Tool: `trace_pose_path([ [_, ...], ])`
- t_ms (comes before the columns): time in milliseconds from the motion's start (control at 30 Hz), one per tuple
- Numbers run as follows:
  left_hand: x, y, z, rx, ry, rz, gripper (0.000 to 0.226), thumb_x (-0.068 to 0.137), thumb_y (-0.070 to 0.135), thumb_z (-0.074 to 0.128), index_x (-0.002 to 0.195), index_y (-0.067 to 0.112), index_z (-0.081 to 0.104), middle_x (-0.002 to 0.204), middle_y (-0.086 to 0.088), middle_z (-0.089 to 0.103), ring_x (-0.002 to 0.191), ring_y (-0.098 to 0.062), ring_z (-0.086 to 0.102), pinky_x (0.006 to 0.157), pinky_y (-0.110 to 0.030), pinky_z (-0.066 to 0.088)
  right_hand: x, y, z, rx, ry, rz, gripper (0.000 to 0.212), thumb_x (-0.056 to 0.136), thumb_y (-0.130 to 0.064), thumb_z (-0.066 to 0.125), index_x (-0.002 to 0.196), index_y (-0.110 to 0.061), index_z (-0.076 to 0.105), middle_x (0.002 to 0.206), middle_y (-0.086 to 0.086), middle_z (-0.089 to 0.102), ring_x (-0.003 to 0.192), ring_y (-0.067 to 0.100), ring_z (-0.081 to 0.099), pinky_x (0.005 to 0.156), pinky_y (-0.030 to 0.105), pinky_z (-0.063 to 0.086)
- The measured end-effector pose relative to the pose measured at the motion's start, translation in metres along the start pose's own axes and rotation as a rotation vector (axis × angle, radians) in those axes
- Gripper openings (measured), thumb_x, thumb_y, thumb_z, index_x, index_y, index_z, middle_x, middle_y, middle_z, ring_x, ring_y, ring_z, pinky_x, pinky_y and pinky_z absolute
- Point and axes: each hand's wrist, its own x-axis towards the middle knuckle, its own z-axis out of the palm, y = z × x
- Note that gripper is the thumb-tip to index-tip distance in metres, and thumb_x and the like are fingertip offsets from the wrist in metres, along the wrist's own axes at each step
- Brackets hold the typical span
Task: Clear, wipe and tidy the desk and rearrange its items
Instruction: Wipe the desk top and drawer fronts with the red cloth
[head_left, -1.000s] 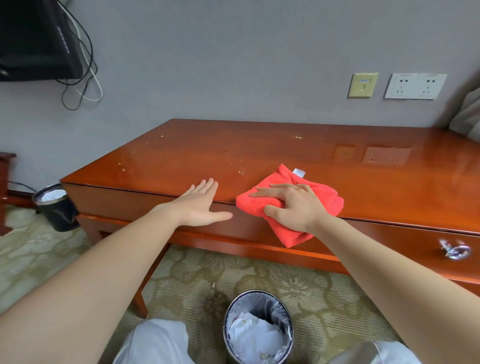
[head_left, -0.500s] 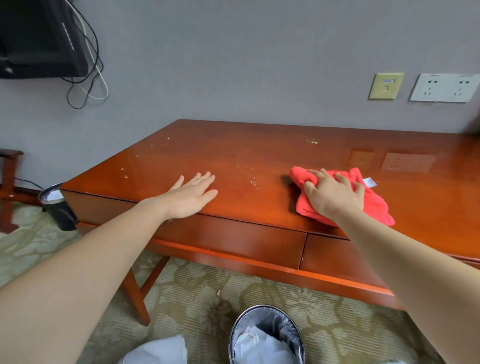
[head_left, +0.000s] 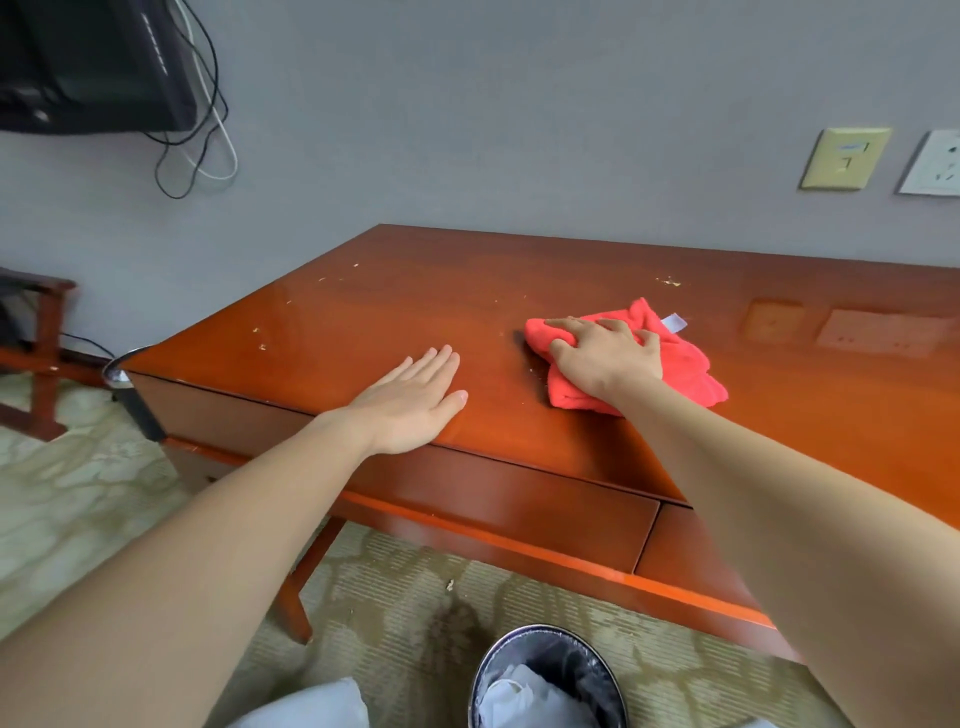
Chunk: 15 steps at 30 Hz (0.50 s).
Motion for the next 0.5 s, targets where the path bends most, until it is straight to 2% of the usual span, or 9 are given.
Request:
trace_pose_path([
  [200,-0.013,0.008,0.002,0.001,0.027,-0.054,0.059,0.106,0.044,0.01,0.158,0.02,-0.005,0.164,0.008,-0.013,0.149,-0.002,-0.013,0.119,-0.025,-0.009,-0.027,-0.017,0.002,0.05,-0.053,-0.211,0.042,0.092,-0.048,0.033,0.13,-0.06,0.045,0.146,-0.014,0.046,0.14,0.014,0.031,0.113,0.048,0.018],
  [367,-0.039,0.019,0.002,-0.04,-0.012,-0.071,0.06,0.107,0.044,0.013,0.158,0.018,-0.006,0.164,0.005,-0.014,0.149,-0.005,-0.013,0.119,-0.026,-0.009,-0.076,-0.028,-0.005,0.1,-0.054,-0.309,0.04,0.094,-0.043,0.037,0.13,-0.056,0.05,0.144,-0.012,0.049,0.139,0.013,0.031,0.114,0.042,0.018],
  [500,-0.058,0.029,-0.003,-0.063,-0.057,-0.077,0.062,0.107,0.043,0.016,0.158,0.017,-0.007,0.164,0.004,-0.015,0.15,-0.01,-0.013,0.122,-0.03,-0.007,-0.113,-0.023,-0.005,0.119,-0.068,-0.353,0.052,0.082,-0.051,0.028,0.129,-0.057,0.05,0.142,-0.011,0.051,0.137,0.011,0.032,0.112,0.04,0.018],
])
